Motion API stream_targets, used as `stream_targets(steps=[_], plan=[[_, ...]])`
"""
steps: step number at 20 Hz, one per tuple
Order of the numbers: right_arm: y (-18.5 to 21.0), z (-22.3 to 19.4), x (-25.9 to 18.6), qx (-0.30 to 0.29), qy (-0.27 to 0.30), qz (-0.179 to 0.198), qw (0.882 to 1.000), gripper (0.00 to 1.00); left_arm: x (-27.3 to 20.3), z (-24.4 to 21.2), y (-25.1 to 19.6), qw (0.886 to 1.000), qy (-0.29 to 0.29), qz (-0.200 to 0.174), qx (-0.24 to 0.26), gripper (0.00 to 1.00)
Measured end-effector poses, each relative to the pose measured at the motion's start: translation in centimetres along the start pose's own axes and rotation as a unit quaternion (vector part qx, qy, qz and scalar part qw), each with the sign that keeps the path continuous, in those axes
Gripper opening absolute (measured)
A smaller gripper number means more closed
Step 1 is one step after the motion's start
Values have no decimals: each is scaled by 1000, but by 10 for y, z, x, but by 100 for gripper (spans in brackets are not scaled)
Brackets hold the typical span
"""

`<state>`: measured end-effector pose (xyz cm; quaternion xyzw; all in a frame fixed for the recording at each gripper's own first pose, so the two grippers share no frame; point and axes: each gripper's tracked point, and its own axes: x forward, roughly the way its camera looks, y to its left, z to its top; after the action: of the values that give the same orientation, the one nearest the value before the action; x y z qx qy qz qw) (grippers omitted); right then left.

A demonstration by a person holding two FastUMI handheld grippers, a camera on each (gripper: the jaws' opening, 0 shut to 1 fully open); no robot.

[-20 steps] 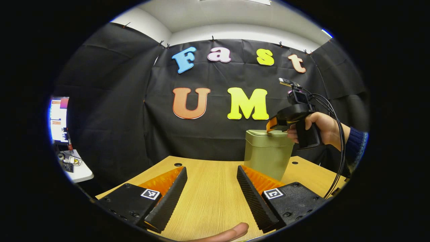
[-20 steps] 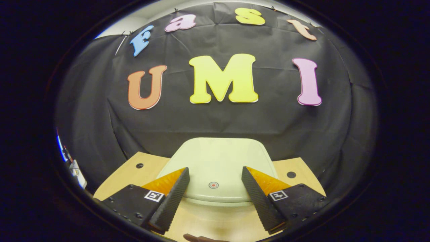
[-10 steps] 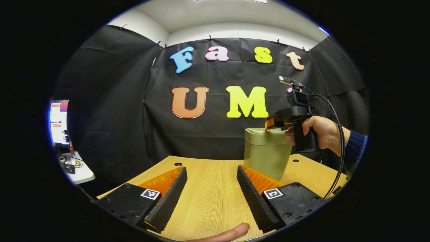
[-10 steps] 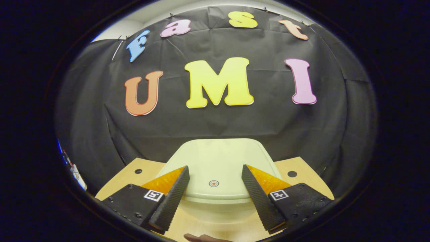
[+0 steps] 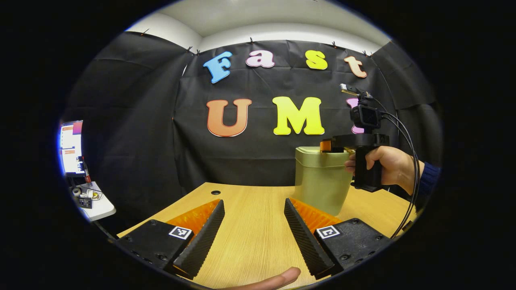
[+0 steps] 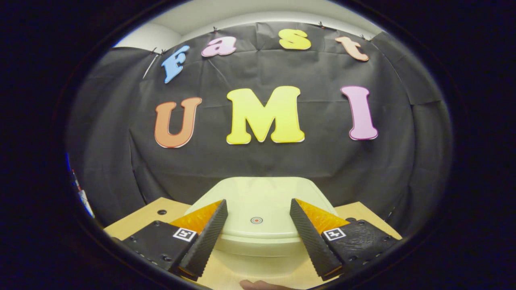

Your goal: Press the lid of the desktop garbage bin to open it, pick up the crumpled paper on the desktop and throw it into the bin, then pick up the pop can on the desktop and drop it into the bin, and finally close the garbage bin lid.

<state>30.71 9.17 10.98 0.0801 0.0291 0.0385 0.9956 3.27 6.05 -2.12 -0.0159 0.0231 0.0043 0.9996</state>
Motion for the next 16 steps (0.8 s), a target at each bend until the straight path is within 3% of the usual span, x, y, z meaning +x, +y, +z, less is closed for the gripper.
stream_targets(steps=[4, 8, 13, 16], plan=[[1, 0, -5, -12, -38, 6, 999, 98, 2, -5, -22, 1000, 2, -17, 24, 96], [-3, -3, -21, -23, -36, 3, 999, 94, 3, -14, -40, 999, 11, -40, 34, 96], [-20, 28, -61, -66, -88, -30, 993, 96, 3, -15, -45, 998, 8, -44, 43, 96], [-19, 30, -100, -80, -95, -25, 992, 95, 6, -17, -39, 999, 9, -37, 37, 96]])
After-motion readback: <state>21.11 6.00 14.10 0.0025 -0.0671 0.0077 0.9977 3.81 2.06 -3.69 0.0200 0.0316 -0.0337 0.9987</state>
